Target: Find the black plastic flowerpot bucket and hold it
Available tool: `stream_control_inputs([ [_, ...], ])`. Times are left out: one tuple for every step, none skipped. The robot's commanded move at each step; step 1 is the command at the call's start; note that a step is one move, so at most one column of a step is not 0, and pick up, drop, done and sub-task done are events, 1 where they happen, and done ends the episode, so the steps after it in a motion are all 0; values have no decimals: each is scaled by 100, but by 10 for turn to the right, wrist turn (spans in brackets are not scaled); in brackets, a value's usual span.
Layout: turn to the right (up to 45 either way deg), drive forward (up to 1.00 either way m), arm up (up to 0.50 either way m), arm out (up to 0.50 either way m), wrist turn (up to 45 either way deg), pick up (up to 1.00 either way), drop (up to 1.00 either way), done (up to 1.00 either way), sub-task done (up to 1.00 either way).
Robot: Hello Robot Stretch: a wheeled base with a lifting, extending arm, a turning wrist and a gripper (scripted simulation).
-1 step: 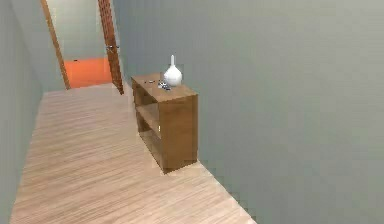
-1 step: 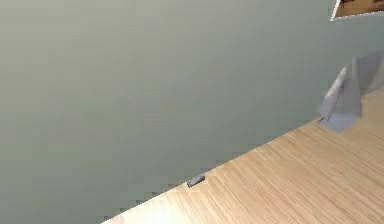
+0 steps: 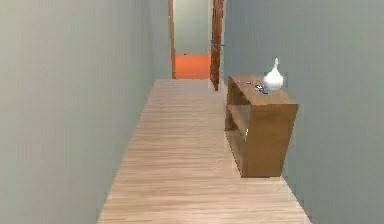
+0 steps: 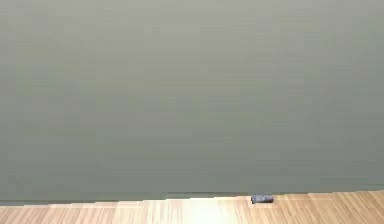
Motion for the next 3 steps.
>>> stream_control_inputs([
  [0,100,0,0,0,0,0,0,0],
  [0,100,0,0,0,0,0,0,0],
  [0,100,0,0,0,0,0,0,0],
])
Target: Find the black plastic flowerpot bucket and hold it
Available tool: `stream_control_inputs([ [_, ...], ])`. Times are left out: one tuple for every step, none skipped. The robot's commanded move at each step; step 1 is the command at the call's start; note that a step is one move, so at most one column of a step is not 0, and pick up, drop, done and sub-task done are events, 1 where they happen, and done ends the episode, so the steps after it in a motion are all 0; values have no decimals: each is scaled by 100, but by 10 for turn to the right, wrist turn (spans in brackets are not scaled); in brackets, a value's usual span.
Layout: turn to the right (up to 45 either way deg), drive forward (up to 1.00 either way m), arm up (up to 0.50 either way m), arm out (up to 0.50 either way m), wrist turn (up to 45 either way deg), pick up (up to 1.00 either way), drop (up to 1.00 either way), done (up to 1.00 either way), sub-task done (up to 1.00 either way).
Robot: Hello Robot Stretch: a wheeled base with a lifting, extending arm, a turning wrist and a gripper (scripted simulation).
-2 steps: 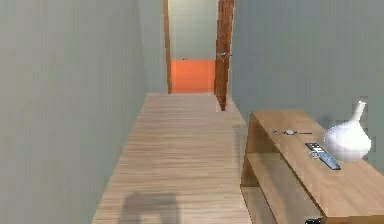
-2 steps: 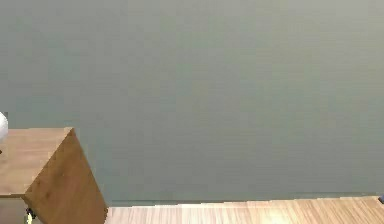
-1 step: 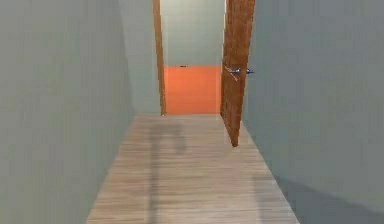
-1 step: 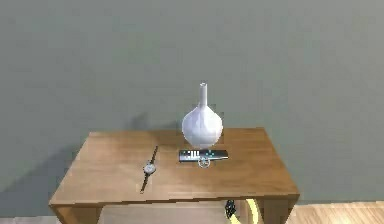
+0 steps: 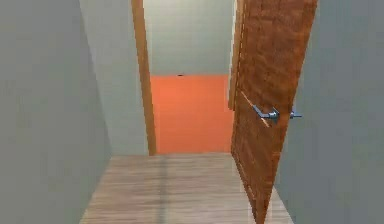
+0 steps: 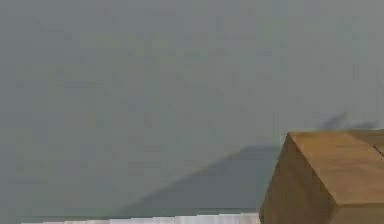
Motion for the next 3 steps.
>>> stream_control_inputs([
  [0,90,0,0,0,0,0,0,0],
  [0,100,0,0,0,0,0,0,0],
  [90,0,0,0,0,0,0,0,0],
])
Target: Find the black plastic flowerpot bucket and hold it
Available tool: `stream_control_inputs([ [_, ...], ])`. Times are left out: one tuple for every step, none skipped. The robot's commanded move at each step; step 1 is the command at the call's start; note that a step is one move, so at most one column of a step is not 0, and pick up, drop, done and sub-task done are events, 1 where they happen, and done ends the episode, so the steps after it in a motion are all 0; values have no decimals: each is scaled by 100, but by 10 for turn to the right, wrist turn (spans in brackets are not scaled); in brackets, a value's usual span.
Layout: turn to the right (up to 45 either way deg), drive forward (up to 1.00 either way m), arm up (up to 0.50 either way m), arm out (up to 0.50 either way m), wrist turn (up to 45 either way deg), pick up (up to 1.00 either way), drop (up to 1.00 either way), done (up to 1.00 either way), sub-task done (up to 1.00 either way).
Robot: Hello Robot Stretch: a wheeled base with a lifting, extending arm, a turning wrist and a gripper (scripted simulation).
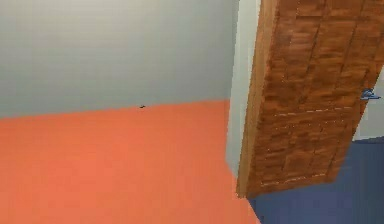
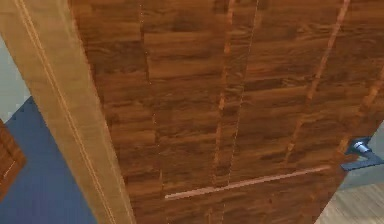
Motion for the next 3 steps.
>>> stream_control_inputs([
  [0,35,0,0,0,0,0,0,0],
  [-120,0,0,0,0,0,0,0,0],
  [0,30,0,0,0,0,0,0,0],
])
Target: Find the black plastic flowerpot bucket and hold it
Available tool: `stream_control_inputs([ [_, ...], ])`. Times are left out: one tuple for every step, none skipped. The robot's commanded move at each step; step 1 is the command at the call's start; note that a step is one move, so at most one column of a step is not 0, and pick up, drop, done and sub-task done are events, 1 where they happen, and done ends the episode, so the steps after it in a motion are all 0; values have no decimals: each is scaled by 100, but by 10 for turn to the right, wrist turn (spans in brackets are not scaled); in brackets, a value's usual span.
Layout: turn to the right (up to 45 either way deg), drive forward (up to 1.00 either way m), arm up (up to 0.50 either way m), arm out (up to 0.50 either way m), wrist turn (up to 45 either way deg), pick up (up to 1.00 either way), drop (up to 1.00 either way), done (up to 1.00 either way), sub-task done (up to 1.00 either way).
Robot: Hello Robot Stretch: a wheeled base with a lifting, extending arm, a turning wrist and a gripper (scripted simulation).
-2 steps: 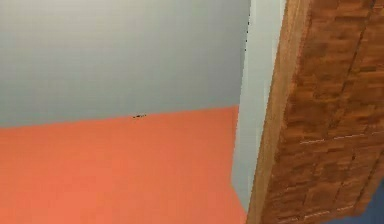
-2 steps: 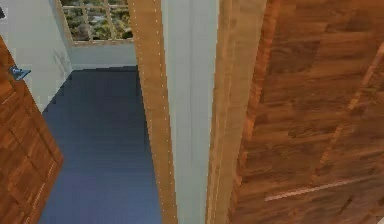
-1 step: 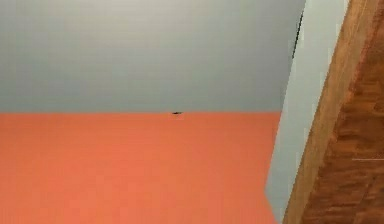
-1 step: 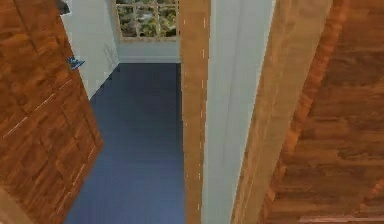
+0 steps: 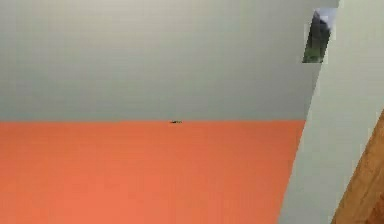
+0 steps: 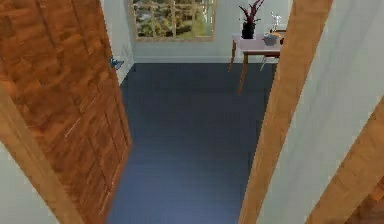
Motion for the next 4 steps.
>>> stream_control_inputs([
  [450,0,0,0,0,0,0,0,0],
  [360,0,0,0,0,0,0,0,0],
  [0,50,0,0,0,0,0,0,0],
  [210,0,0,0,0,0,0,0,0],
])
